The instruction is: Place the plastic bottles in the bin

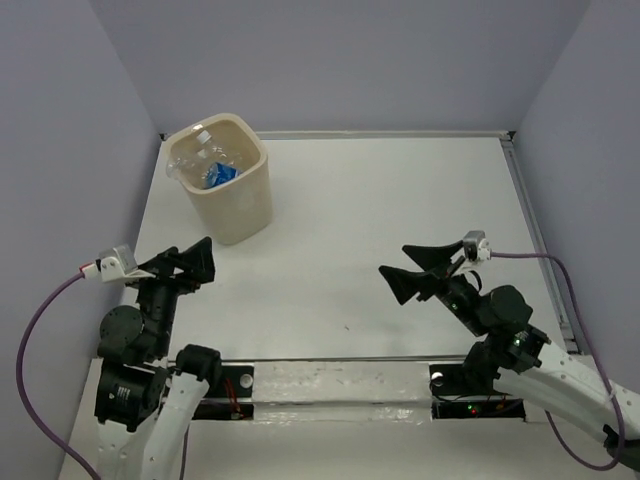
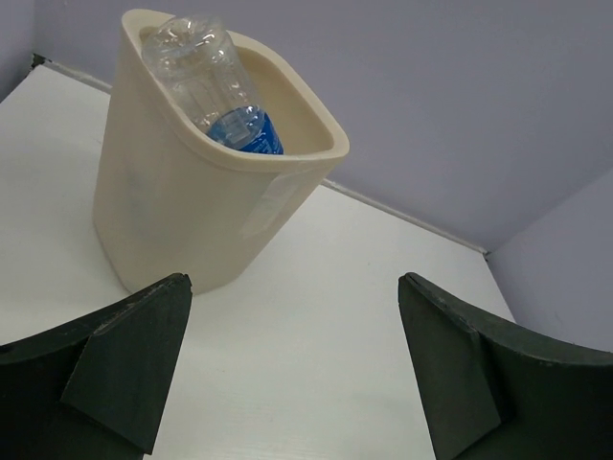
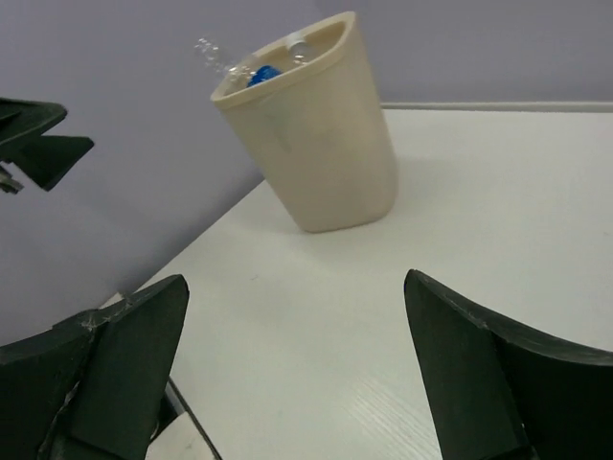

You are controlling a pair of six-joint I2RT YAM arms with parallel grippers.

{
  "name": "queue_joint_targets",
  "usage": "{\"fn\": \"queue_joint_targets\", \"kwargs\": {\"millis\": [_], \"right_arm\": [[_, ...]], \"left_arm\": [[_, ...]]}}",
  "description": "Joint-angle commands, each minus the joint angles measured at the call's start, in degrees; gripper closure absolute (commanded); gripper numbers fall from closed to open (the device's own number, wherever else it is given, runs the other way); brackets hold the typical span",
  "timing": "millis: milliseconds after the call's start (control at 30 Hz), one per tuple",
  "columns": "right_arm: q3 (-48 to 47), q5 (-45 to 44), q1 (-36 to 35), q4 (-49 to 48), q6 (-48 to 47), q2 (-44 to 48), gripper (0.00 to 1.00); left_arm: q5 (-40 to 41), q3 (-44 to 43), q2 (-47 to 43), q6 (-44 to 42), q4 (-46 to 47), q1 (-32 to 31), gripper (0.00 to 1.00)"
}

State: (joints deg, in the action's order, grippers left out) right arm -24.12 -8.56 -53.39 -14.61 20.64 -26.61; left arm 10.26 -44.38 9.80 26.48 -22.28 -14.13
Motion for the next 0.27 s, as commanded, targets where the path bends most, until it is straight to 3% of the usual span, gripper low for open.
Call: {"fn": "queue_joint_targets", "kwargs": {"millis": [0,133,233], "right_arm": [[4.6,-11.7,-0.5,11.3,1.1,9.5,0.0],[6.6,-18.7,-0.5,11.2,-0.2,15.4,0.0],[5.8,-18.9,-0.5,11.2,-1.5,15.5,0.0]], "left_arm": [[-5.1,-0.1,1.9,-1.8,4.0,0.2,0.01],[-6.5,4.3,0.7,-1.3,9.6,0.2,0.01],[-7.3,4.8,0.8,-0.4,10.5,0.2,0.01]]}}
